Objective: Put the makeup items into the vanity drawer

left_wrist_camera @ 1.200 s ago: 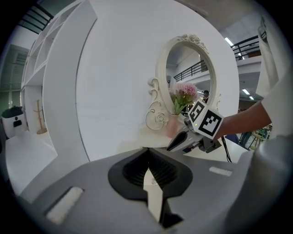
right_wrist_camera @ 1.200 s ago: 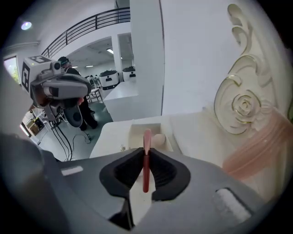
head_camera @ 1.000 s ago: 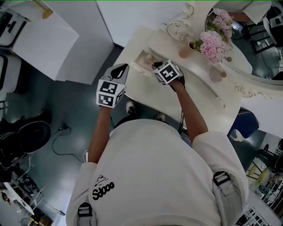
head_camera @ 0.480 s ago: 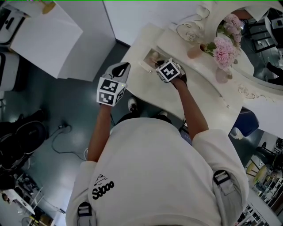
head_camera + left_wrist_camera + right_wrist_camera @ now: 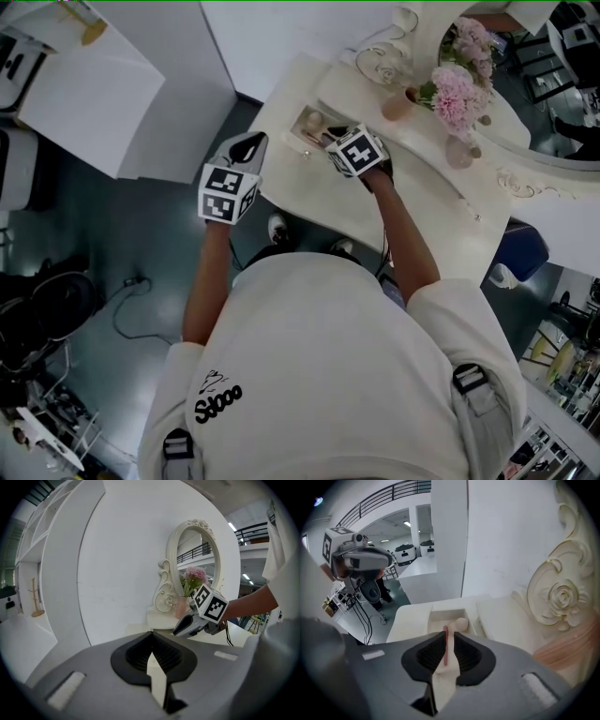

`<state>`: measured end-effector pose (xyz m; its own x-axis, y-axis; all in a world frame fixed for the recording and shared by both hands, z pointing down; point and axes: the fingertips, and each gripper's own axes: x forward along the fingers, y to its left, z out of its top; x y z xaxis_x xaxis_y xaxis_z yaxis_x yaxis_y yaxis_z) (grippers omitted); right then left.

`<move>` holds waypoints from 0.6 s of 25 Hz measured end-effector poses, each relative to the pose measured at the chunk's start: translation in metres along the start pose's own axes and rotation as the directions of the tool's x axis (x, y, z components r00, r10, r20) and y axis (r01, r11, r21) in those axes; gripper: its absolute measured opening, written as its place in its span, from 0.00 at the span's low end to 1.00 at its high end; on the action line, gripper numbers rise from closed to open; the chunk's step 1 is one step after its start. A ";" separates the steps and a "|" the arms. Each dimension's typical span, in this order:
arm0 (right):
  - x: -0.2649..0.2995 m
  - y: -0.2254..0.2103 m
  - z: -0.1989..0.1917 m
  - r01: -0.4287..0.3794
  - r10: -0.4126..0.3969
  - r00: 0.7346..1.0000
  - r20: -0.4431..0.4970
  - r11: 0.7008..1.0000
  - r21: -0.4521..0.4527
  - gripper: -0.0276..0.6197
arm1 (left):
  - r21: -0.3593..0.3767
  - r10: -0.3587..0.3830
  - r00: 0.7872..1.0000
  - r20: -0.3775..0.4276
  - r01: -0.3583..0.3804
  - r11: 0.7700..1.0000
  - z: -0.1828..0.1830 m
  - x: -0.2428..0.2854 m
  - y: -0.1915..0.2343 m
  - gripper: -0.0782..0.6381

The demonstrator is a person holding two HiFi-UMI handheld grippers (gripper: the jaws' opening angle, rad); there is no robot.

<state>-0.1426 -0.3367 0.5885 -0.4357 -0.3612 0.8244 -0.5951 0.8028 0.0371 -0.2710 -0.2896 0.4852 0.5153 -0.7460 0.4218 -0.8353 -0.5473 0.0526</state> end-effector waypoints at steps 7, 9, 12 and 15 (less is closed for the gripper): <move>-0.101 -0.039 0.018 0.203 -0.211 0.956 0.205 0.977 0.060 0.05 | 0.078 -0.029 0.998 0.052 0.024 0.997 0.053 0.022 -0.022 0.13; -0.137 -0.052 0.020 0.264 -0.277 0.927 0.253 0.961 0.083 0.05 | 0.106 -0.045 0.996 0.082 0.036 0.994 0.076 0.031 -0.032 0.13; -0.190 -0.072 0.019 0.341 -0.364 0.873 0.326 0.932 0.126 0.05 | 0.150 -0.079 0.988 0.130 0.059 0.987 0.110 0.045 -0.052 0.13; -0.242 -0.089 0.016 0.411 -0.442 0.810 0.386 0.897 0.165 0.05 | 0.187 -0.117 0.978 0.174 0.084 0.979 0.140 0.056 -0.076 0.13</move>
<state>0.0049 -0.3287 0.3769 -0.3501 -0.8305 0.4333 -0.8243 0.4929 0.2787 -0.1521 -0.3434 0.3782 0.6352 -0.7312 0.2487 -0.7384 -0.6694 -0.0820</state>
